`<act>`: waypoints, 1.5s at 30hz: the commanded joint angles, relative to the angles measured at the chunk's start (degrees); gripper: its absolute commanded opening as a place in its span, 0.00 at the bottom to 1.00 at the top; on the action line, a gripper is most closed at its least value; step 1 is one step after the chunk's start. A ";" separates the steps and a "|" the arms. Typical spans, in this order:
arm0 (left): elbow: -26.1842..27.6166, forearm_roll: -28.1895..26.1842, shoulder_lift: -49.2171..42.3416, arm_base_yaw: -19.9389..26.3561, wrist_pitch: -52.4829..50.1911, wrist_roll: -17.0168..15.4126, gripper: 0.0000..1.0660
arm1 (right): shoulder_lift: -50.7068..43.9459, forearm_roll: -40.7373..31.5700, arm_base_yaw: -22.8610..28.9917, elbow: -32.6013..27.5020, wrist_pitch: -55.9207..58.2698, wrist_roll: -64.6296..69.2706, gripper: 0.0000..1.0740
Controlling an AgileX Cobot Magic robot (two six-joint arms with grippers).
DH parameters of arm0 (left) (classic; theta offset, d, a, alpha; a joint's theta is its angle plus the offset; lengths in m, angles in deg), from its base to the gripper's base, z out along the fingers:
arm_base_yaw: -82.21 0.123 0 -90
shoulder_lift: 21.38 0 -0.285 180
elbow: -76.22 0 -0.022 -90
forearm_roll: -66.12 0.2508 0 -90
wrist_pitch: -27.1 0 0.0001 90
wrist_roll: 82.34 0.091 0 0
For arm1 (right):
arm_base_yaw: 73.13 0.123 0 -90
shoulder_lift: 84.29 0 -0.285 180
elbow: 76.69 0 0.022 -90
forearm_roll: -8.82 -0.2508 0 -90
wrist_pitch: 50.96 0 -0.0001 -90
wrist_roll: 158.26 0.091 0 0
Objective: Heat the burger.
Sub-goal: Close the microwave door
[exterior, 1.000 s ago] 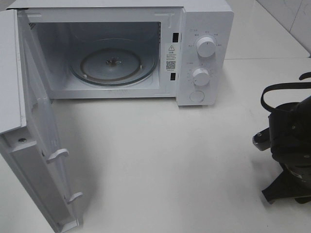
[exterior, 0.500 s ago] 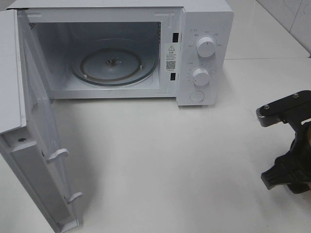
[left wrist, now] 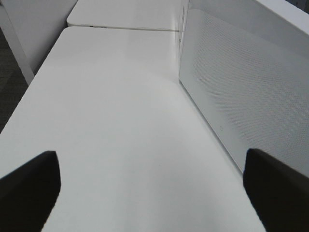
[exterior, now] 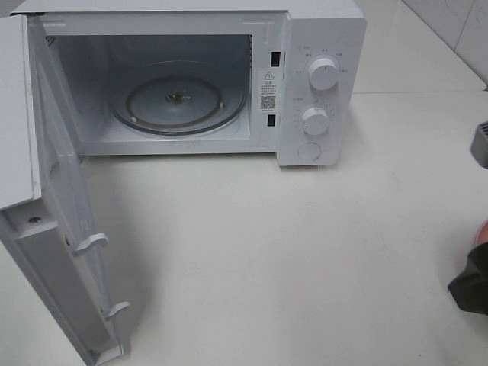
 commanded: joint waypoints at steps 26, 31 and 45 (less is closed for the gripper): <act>-0.17 -0.17 -1.09 0.06 -0.23 0.00 0.92 | -42.91 -1.26 -15.36 -3.78 6.07 -6.93 0.71; -0.17 -0.17 -1.09 0.06 -0.23 0.00 0.92 | -48.64 -1.83 -21.03 -3.78 6.07 -6.93 0.71; -0.17 -0.29 -1.09 0.06 -0.23 0.00 0.92 | -53.23 -2.69 -27.85 -3.78 6.07 -7.22 0.71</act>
